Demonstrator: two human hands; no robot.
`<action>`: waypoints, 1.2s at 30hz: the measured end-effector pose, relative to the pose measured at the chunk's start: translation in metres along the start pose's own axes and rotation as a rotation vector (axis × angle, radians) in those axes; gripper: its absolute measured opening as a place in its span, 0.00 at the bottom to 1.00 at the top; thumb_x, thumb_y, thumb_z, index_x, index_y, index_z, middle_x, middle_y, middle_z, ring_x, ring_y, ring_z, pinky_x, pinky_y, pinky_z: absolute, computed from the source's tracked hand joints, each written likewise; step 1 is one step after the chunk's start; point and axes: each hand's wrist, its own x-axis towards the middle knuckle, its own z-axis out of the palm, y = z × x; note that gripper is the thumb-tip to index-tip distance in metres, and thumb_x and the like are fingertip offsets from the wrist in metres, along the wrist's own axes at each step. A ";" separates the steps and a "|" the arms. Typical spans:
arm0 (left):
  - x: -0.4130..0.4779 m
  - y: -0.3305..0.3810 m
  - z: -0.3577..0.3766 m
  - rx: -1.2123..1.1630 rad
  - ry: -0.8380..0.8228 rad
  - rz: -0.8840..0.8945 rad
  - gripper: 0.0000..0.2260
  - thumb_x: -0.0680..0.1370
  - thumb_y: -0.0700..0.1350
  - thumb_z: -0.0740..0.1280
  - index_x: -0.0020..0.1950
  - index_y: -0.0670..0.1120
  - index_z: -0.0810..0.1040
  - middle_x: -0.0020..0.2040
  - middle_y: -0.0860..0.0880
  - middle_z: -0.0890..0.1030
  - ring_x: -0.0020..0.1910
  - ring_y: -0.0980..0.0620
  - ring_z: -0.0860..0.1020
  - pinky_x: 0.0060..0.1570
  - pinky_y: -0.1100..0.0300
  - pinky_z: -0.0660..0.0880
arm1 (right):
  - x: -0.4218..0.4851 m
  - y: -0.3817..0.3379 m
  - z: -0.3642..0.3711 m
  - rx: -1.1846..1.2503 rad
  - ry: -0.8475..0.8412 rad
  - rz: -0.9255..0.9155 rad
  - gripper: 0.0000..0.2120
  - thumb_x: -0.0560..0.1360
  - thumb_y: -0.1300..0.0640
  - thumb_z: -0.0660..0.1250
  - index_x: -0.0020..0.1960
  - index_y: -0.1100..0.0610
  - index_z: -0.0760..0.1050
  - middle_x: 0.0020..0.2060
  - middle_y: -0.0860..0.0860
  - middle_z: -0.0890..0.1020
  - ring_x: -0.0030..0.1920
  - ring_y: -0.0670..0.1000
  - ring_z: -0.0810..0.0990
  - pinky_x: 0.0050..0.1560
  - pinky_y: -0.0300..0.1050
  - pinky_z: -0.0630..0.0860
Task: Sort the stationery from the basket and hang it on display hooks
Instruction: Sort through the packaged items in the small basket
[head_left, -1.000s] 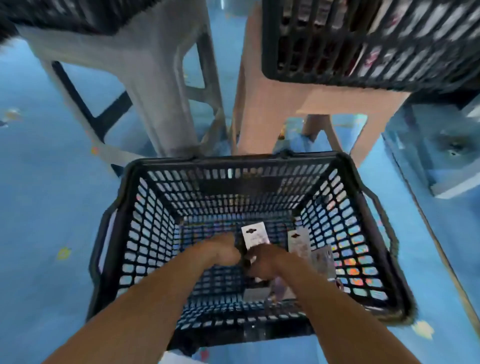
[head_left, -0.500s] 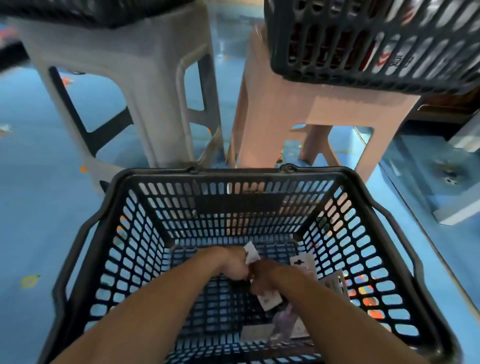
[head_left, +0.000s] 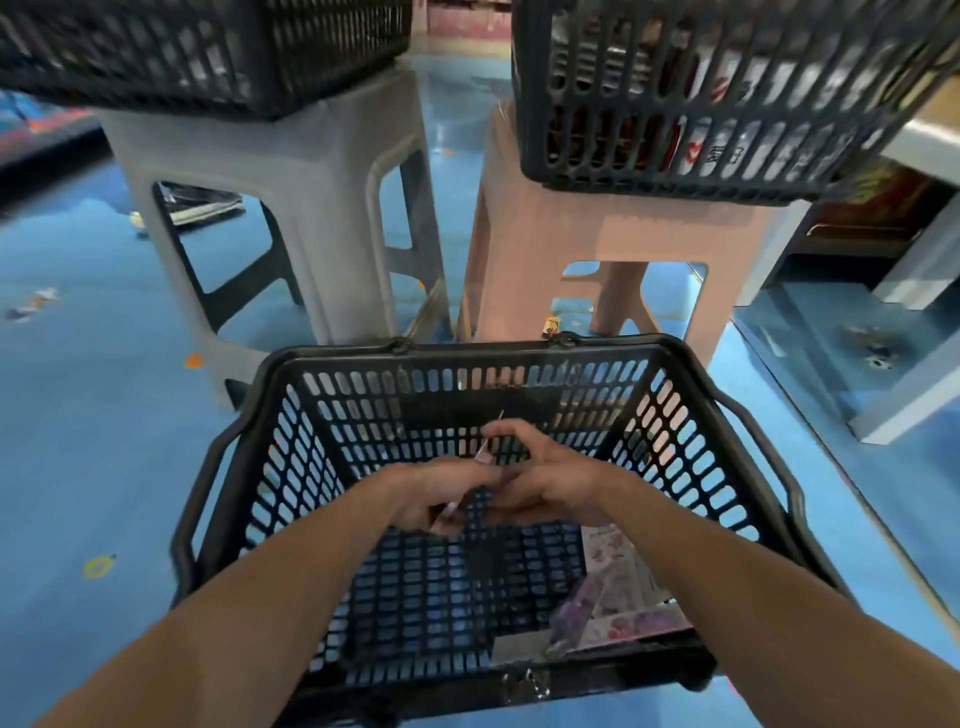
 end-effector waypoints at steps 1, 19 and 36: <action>0.002 -0.001 -0.002 -0.010 -0.002 -0.024 0.01 0.83 0.49 0.62 0.52 0.54 0.71 0.38 0.48 0.69 0.29 0.52 0.64 0.31 0.58 0.62 | -0.002 0.001 -0.004 0.026 0.009 0.008 0.28 0.75 0.71 0.69 0.65 0.43 0.72 0.59 0.57 0.84 0.57 0.62 0.85 0.60 0.56 0.80; 0.010 -0.018 -0.011 0.074 0.145 0.056 0.07 0.83 0.41 0.67 0.61 0.48 0.75 0.52 0.44 0.81 0.47 0.48 0.80 0.45 0.53 0.79 | -0.009 0.036 -0.013 -1.261 -0.048 0.297 0.19 0.83 0.42 0.60 0.67 0.50 0.77 0.58 0.48 0.81 0.57 0.52 0.79 0.59 0.48 0.75; -0.037 0.003 0.003 -0.132 0.010 0.145 0.11 0.75 0.46 0.71 0.56 0.46 0.80 0.57 0.43 0.84 0.56 0.40 0.83 0.57 0.46 0.78 | -0.008 -0.017 0.033 0.118 0.310 -0.019 0.18 0.83 0.47 0.59 0.49 0.58 0.80 0.45 0.56 0.83 0.46 0.55 0.83 0.48 0.52 0.79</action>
